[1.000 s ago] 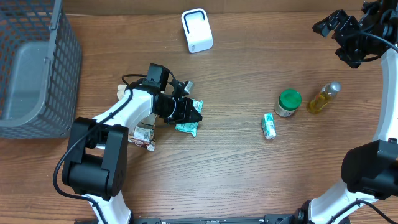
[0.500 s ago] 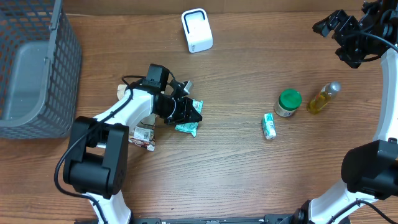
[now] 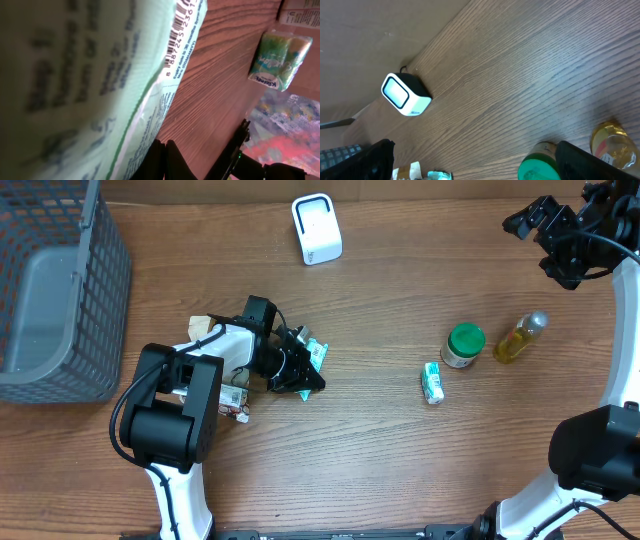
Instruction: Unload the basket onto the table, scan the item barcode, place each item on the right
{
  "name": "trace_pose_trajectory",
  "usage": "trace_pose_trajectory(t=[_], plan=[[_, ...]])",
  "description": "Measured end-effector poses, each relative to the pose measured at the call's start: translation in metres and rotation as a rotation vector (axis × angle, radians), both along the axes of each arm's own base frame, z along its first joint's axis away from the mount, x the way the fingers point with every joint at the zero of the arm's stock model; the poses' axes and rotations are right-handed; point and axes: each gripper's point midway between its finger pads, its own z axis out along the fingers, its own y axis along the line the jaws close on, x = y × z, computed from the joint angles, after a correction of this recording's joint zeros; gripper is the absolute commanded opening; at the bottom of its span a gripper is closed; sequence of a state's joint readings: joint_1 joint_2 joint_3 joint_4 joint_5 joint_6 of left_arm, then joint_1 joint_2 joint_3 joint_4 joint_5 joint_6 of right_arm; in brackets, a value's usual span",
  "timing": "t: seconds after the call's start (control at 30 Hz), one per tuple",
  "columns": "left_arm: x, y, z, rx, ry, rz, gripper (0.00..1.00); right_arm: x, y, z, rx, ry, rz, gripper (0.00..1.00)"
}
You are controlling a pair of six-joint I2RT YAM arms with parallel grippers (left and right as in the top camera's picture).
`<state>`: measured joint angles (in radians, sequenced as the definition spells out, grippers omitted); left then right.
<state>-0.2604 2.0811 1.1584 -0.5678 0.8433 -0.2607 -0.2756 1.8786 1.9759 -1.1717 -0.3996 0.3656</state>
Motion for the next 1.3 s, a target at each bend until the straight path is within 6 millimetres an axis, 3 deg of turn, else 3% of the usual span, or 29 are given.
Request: trace_pose_trajectory(t=[0.43, 0.73, 0.9, 1.07, 1.2, 1.3], plan=[[0.006, -0.009, 0.011, -0.089, 0.027, 0.002, 0.05, 0.0, 0.0, 0.0, 0.0, 0.0, 0.0, 1.0], [0.032, -0.016, 0.07, -0.106, -0.071, -0.003, 0.09, 0.0, 0.0, 0.0, 0.001, 0.0, 0.0, 1.0], [0.033, 0.003, 0.093, 0.034, -0.135, 0.016, 0.32, 0.0, 0.0, 0.0, 0.0, -0.001, 0.0, 1.0], [0.027, 0.032, 0.079, 0.185, -0.095, 0.048, 0.5, 0.0, 0.0, 0.0, 0.0, 0.0, 0.0, 1.0], [0.032, 0.055, 0.068, 0.295, -0.105, 0.075, 0.56, 0.0, 0.0, 0.0, 0.0, 0.0, 0.0, 1.0], [0.036, 0.068, 0.062, 0.369, -0.118, 0.088, 0.54, 0.0, 0.0, 0.0, 0.0, -0.001, 0.0, 1.0]])
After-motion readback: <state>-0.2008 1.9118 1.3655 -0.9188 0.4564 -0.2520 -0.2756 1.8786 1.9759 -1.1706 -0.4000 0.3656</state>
